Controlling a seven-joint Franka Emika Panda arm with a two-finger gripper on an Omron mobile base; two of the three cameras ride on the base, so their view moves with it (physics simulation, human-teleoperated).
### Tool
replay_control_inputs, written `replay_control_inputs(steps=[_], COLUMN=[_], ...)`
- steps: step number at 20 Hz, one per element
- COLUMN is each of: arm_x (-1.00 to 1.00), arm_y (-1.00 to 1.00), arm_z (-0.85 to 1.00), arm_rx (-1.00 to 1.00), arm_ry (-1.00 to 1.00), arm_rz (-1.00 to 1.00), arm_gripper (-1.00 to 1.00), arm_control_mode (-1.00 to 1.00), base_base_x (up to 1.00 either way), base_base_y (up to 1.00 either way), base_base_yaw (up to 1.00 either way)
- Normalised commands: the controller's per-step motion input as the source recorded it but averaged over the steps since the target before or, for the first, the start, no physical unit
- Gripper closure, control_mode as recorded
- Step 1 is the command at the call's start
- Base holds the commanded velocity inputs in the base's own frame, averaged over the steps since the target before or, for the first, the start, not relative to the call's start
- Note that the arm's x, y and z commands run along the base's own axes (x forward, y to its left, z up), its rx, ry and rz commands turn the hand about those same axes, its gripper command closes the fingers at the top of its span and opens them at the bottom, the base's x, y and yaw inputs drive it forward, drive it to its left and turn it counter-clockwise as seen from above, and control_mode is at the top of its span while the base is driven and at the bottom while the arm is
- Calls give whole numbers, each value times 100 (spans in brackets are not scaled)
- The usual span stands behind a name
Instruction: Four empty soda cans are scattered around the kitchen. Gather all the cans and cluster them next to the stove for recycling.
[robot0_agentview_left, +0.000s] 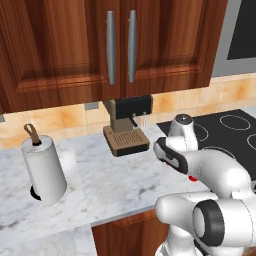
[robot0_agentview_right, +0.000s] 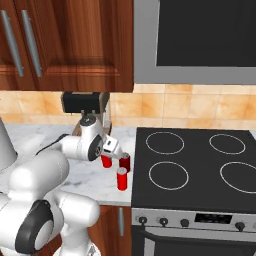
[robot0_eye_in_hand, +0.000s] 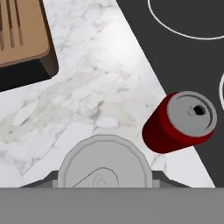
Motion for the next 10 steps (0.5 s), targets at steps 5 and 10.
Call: replay_control_inputs(steps=[5, 10], arm_x=[1, 6], arm_y=[-9, -16], arm_z=[-36, -25], arm_rx=[0, 0], arm_ry=[13, 2], arm_rz=[-3, -1], arm_gripper=[100, 100], arm_control_mode=[-100, -100], base_base_x=[0, 0], base_base_y=[0, 0], base_base_yaw=[0, 0])
